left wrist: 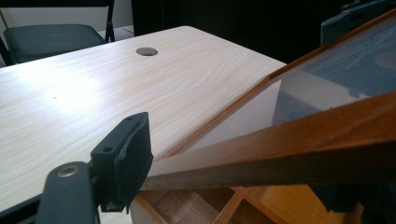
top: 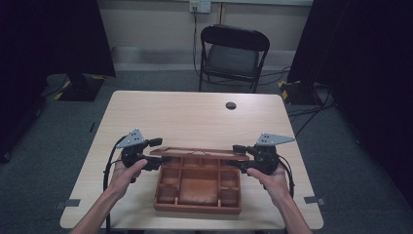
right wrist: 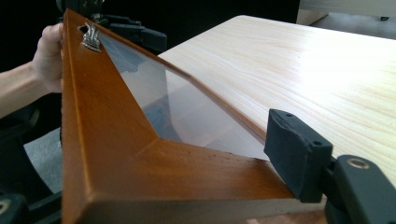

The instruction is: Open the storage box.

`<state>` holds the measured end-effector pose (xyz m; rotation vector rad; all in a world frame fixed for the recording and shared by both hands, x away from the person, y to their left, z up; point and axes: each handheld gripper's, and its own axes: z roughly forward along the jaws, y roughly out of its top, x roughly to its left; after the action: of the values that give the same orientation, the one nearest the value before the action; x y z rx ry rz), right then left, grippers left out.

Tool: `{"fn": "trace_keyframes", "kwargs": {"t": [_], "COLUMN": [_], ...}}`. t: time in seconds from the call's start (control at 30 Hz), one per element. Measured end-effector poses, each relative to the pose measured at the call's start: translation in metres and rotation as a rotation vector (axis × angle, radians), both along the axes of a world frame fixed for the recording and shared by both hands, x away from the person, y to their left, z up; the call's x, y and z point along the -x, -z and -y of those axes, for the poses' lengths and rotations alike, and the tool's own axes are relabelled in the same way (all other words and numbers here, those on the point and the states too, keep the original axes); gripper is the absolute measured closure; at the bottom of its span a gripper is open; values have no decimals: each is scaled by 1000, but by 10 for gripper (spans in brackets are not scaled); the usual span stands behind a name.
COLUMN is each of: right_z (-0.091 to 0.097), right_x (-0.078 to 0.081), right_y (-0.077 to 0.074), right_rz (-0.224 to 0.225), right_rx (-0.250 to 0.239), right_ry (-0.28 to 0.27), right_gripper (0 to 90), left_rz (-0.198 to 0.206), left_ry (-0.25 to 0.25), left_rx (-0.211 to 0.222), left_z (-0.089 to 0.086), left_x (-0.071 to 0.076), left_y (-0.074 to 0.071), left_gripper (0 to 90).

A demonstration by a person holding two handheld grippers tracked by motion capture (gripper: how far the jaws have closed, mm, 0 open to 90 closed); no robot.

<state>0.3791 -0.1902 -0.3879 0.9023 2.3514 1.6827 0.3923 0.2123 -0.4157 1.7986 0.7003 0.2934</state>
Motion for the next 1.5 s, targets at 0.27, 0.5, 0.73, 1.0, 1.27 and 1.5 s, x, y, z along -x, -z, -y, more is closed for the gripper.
{"fn": "trace_keyframes", "kwargs": {"t": [0.27,0.5,0.73,1.0,1.27,1.5], "right_z": [0,0,-1,-1,-1,-1], "right_x": [-7,-10,-14,-20,-26,-29], "right_y": [0,1,3,3,3,4], "right_rz": [-9,-4,-9,-8,-2,-3], "right_rx": [-10,-18,12,9,-1,-6], "right_ry": [27,37,50,61,81,89], "right_gripper": [368,378,387,399,407,409], "left_rz": [-8,-3,-14,-28,-25,-22], "left_ry": [9,9,21,20,-1,-6], "left_rx": [-5,-3,-17,-18,12,-1], "left_z": [0,2,7,5,3,5], "left_x": [-5,-9,-12,-17,-22,-23], "left_y": [-2,-1,1,0,3,3], "left_gripper": [278,309,362,409,412,438]}}
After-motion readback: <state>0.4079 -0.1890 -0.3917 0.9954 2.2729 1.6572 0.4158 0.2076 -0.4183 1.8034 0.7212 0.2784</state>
